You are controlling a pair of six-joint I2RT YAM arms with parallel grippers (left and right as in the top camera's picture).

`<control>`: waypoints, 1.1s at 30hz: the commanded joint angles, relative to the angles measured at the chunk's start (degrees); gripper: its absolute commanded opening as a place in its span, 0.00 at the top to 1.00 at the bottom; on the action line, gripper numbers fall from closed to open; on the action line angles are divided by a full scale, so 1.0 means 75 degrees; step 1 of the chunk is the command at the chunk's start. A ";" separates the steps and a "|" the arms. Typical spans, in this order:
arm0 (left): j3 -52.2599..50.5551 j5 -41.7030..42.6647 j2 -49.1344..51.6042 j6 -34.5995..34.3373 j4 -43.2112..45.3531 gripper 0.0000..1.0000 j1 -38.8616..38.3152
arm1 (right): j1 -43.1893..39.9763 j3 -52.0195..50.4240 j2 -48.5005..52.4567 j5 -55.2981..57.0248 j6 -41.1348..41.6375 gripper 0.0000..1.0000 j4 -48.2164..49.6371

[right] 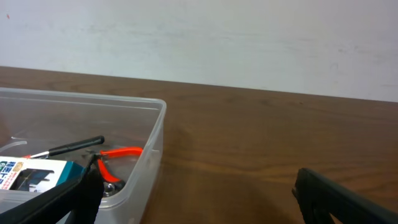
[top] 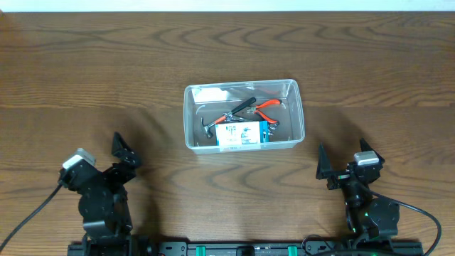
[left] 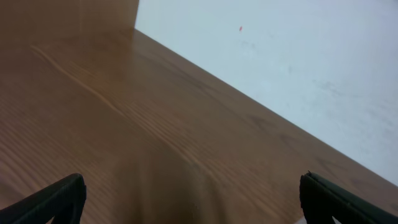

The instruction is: Pack container

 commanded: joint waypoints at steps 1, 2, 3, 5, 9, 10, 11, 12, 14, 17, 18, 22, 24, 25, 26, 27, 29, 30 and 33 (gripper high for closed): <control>-0.0399 0.0023 -0.0338 -0.0251 0.0175 0.02 -0.0102 | -0.0052 -0.0026 -0.0070 -0.0055 -0.0114 0.01 -0.0006; -0.0507 0.0023 -0.0420 -0.0364 0.0175 0.02 -0.0105 | -0.0052 -0.0026 -0.0070 -0.0055 -0.0114 0.01 -0.0006; -0.0583 0.0023 -0.0469 -0.0440 0.0172 0.02 -0.0105 | -0.0052 -0.0026 -0.0070 -0.0055 -0.0114 0.01 -0.0006; -0.0737 0.0026 -0.0565 -0.0562 0.0172 0.02 -0.0105 | -0.0052 -0.0026 -0.0070 -0.0055 -0.0114 0.01 -0.0006; -0.1032 0.0090 -0.0720 -0.0577 0.0268 0.02 -0.0128 | -0.0052 -0.0026 -0.0070 -0.0055 -0.0114 0.01 -0.0006; -0.1105 0.0143 -0.0761 -0.0577 0.0318 0.02 -0.0125 | -0.0052 -0.0026 -0.0070 -0.0055 -0.0114 0.01 -0.0006; -0.1183 0.0178 -0.0810 -0.0583 0.0344 0.02 -0.0128 | -0.0052 -0.0026 -0.0070 -0.0055 -0.0114 0.01 -0.0006; -0.1239 0.0230 -0.0851 -0.0580 0.0373 0.02 -0.0128 | -0.0052 -0.0026 -0.0070 -0.0055 -0.0114 0.01 -0.0006; -0.1323 0.0280 -0.0938 -0.0577 0.0396 0.02 -0.0140 | -0.0052 -0.0026 -0.0070 -0.0055 -0.0114 0.01 -0.0006; -0.1448 0.0280 -0.1078 -0.0577 0.0393 0.02 -0.0140 | -0.0052 -0.0026 -0.0070 -0.0055 -0.0114 0.01 -0.0006; -0.1495 0.0280 -0.1122 -0.0577 0.0393 0.02 -0.0140 | -0.0052 -0.0026 -0.0070 -0.0055 -0.0114 0.01 -0.0006; -0.1626 0.0289 -0.1204 -0.0577 0.0391 0.02 -0.0140 | -0.0052 -0.0026 -0.0070 -0.0055 -0.0114 0.01 -0.0006; -0.1667 0.0309 -0.1212 -0.0577 0.0393 0.02 -0.0140 | -0.0052 -0.0026 -0.0070 -0.0055 -0.0114 0.01 -0.0006; -0.1690 0.0309 -0.1227 -0.0577 0.0391 0.02 -0.0140 | -0.0052 -0.0026 -0.0070 -0.0055 -0.0114 0.01 -0.0006; -0.1722 0.0309 -0.1247 -0.0577 0.0391 0.02 -0.0140 | -0.0052 -0.0026 -0.0070 -0.0055 -0.0114 0.01 -0.0006; -0.1740 0.0309 -0.1268 -0.0577 0.0391 0.02 -0.0140 | -0.0052 -0.0026 -0.0070 -0.0055 -0.0114 0.01 -0.0006; -0.1792 0.0309 -0.1329 -0.0574 0.0388 0.02 -0.0140 | -0.0052 -0.0026 -0.0070 -0.0055 -0.0114 0.01 -0.0006; -0.1827 0.0309 -0.1358 -0.0577 0.0388 0.02 -0.0140 | -0.0052 -0.0026 -0.0070 -0.0055 -0.0114 0.01 -0.0006; -0.1883 0.0309 -0.1443 -0.0574 0.0393 0.02 -0.0140 | -0.0052 -0.0026 -0.0070 -0.0055 -0.0114 0.01 -0.0006</control>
